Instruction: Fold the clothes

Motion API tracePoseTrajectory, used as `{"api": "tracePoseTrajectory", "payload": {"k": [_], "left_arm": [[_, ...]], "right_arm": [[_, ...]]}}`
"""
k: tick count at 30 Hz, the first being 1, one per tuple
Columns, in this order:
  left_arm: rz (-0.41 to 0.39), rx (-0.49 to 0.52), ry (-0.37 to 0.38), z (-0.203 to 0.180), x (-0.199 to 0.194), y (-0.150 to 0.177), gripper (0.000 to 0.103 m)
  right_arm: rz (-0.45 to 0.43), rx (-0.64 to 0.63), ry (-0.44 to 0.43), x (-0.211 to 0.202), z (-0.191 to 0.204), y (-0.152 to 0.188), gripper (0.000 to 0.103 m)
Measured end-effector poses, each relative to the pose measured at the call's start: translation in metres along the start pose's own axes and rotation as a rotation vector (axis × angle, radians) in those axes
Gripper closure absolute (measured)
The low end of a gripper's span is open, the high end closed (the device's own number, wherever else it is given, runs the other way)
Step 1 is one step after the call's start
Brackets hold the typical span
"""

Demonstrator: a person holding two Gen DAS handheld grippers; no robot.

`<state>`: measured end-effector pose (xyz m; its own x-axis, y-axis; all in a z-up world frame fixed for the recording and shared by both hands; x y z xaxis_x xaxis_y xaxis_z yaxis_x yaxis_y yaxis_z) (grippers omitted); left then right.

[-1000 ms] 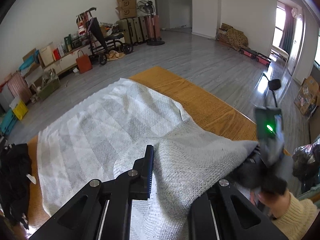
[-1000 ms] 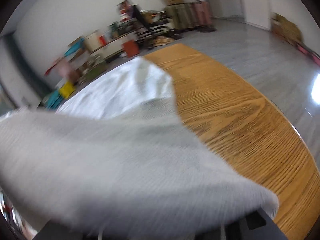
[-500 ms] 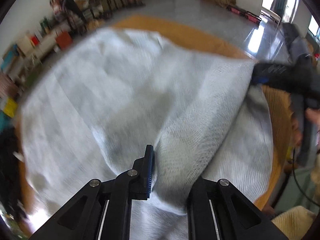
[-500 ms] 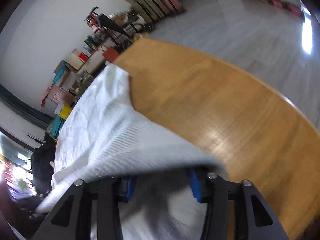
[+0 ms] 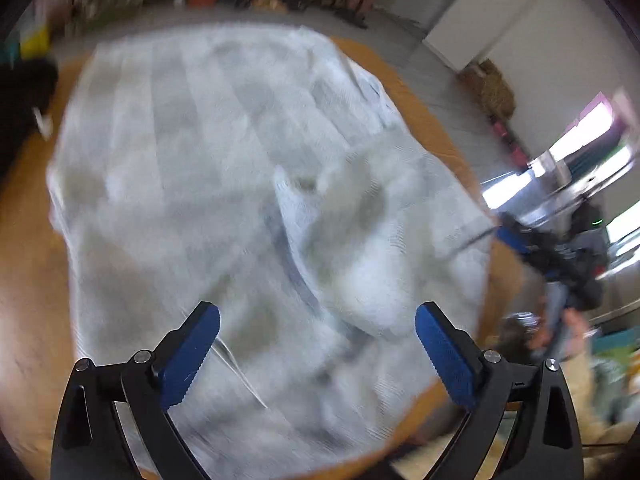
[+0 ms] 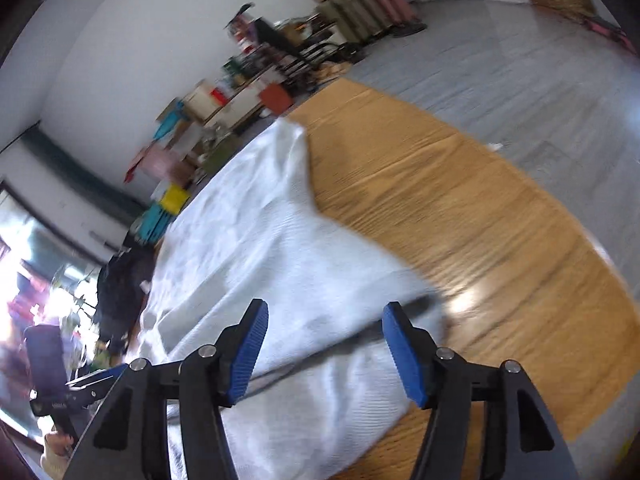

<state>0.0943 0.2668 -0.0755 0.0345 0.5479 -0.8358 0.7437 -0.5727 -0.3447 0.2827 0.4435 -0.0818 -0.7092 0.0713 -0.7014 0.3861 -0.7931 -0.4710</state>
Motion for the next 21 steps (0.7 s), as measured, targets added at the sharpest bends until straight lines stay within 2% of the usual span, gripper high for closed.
{"api": "tracePoseTrajectory", "payload": {"k": [2, 5, 7, 10, 12, 15, 17, 18, 20, 21], "left_arm": [[-0.002, -0.03, -0.018, 0.009, -0.002, 0.006, 0.005], [-0.008, -0.122, -0.099, 0.039, -0.006, 0.007, 0.005], [-0.017, -0.17, -0.092, 0.052, -0.009, 0.005, 0.005], [-0.005, -0.165, -0.17, 0.061, -0.001, -0.003, 0.005], [0.032, -0.14, -0.214, 0.062, 0.011, -0.005, 0.005], [0.066, -0.127, -0.22, 0.058, 0.029, -0.008, 0.005], [0.089, -0.1, -0.24, 0.053, 0.039, -0.009, 0.006], [0.097, -0.079, -0.252, 0.05, 0.044, -0.01, 0.008], [0.11, -0.038, -0.292, 0.043, 0.05, -0.012, 0.026], [0.113, -0.018, -0.32, 0.041, 0.052, -0.013, 0.041]], "right_arm": [[0.027, 0.033, -0.034, 0.009, 0.002, 0.002, 0.039], [0.1, 0.04, -0.011, 0.025, 0.004, 0.007, 0.04], [0.105, 0.041, 0.002, 0.025, 0.001, 0.01, 0.041], [0.091, 0.074, 0.025, 0.027, -0.01, 0.009, 0.041], [0.071, 0.112, 0.056, 0.026, -0.022, 0.002, 0.041], [0.05, 0.13, 0.077, 0.028, -0.03, -0.008, 0.041], [0.054, 0.116, 0.095, 0.034, -0.032, -0.015, 0.046], [0.058, 0.111, 0.099, 0.036, -0.032, -0.018, 0.054], [0.038, 0.121, 0.092, 0.035, -0.034, -0.019, 0.069], [0.029, 0.125, 0.089, 0.035, -0.035, -0.019, 0.078]]}}
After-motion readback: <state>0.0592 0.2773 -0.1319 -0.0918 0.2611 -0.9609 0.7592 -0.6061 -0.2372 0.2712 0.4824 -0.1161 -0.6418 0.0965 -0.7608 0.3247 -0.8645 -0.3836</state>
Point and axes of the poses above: each gripper's, at about its wrist camera, not at the fingertips, and x roughly the way its jaws point, z to its left, y to its underside, the point moved 4 cm from there along x, roughly the way its jaws point, and after that the axes turned 1 degree about y, right-handed, at the moved point
